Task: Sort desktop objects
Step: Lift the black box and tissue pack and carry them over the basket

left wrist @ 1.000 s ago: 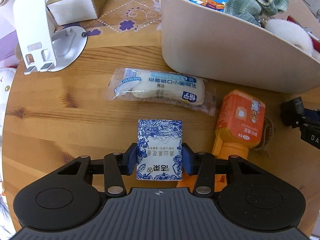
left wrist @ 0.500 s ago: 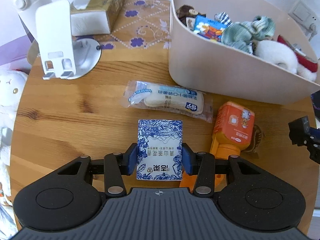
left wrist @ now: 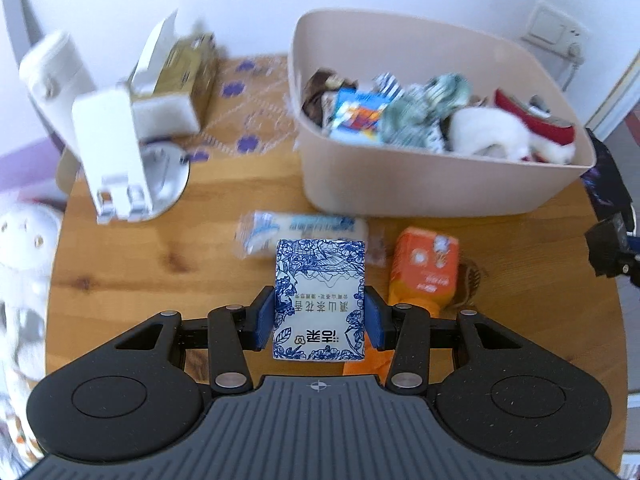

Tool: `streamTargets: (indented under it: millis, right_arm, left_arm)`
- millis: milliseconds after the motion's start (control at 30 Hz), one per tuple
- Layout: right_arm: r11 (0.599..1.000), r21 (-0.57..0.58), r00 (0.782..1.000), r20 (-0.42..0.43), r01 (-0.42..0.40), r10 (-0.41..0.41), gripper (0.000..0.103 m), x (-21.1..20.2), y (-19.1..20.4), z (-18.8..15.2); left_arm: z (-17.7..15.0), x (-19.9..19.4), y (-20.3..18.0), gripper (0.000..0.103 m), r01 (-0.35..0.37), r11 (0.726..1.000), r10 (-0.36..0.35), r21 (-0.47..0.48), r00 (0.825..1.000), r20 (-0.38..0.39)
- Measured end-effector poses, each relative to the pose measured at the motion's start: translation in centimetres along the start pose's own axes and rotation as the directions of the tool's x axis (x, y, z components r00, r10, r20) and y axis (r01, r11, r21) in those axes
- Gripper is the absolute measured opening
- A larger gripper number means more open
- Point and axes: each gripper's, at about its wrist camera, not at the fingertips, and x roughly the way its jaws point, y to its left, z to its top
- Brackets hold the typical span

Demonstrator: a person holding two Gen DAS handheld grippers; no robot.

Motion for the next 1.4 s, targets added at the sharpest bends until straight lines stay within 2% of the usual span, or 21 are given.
streamTargets:
  millis: [233, 567, 733, 900, 1200, 1400]
  right_arm:
    - [1.000, -0.009, 0.998, 0.068, 0.019, -0.018, 0.029, -2.5, -0.7, 1.6]
    - [0.999, -0.021, 0.987, 0.159, 0.031, -0.027, 0.029, -4.8, -1.3, 4.4]
    - [0.999, -0.021, 0.979, 0.199, 0.042, -0.037, 0.029, -5.2, -1.6, 6.1]
    - [0.994, -0.076, 0.975, 0.215, 0.075, -0.057, 0.029, -4.7, -1.5, 7.6]
    - [0.995, -0.062, 0.976, 0.206, 0.082, -0.068, 0.029, -2.3, -2.1, 10.3]
    - [0.995, -0.052, 0.979, 0.189, 0.089, -0.077, 0.029, 0.0, -2.0, 11.6]
  left_arm:
    - [1.8, -1.3, -1.3, 0.046, 0.012, 0.998, -0.017, 0.062, 0.997, 0.074]
    - [4.8, -3.5, -2.3, 0.046, 0.022, 0.995, -0.037, 0.093, 0.985, 0.170]
    - [6.7, -3.7, -2.8, 0.046, -0.004, 0.992, -0.024, 0.123, 0.975, 0.222]
    - [8.8, -3.7, -3.4, 0.046, -0.019, 0.989, -0.020, 0.146, 0.966, 0.259]
    - [11.7, -1.6, -4.5, 0.046, -0.054, 0.983, 0.006, 0.174, 0.964, 0.264]
    - [13.0, 0.7, -5.0, 0.046, -0.073, 0.981, 0.029, 0.182, 0.972, 0.234]
